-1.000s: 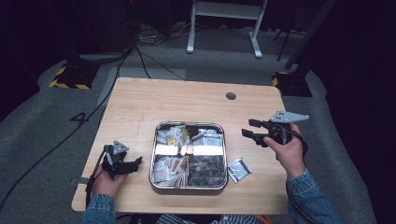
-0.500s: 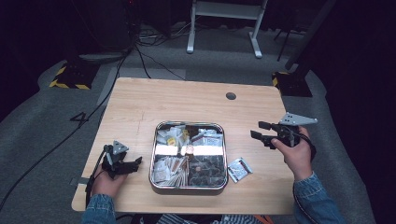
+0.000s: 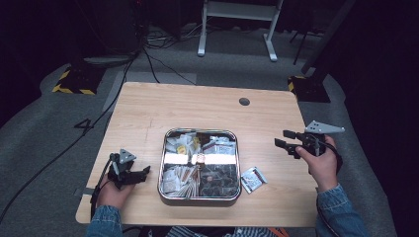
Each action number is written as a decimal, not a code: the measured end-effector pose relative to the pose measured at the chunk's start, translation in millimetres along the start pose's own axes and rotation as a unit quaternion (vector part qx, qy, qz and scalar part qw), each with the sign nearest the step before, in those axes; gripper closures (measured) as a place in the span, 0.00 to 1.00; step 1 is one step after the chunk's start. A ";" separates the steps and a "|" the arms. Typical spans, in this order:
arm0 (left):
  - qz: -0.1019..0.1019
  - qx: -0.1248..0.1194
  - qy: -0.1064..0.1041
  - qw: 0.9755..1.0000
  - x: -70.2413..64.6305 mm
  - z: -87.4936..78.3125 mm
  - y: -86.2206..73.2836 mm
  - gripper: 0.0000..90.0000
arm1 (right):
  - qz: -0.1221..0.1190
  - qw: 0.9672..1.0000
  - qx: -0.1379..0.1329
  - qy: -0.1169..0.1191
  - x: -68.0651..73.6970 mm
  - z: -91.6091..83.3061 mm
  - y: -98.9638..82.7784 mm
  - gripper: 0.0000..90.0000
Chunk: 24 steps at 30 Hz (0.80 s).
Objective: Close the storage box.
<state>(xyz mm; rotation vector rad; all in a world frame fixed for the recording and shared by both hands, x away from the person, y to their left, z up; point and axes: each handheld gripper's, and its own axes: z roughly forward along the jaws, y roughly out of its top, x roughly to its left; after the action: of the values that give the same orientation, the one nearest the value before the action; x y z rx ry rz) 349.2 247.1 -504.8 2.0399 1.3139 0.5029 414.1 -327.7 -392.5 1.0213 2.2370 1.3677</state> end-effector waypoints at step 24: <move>0.001 0.000 -0.002 1.000 0.6 0.2 0.3 0.24 | 0.025 0.995 0.092 -0.027 -29.6 28.3 -48.7 0.45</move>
<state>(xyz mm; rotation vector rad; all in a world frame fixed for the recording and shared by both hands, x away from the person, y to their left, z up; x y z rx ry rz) 349.8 247.5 -504.8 2.0420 1.3101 0.4998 431.8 -344.8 -451.2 1.1670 2.3462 1.1545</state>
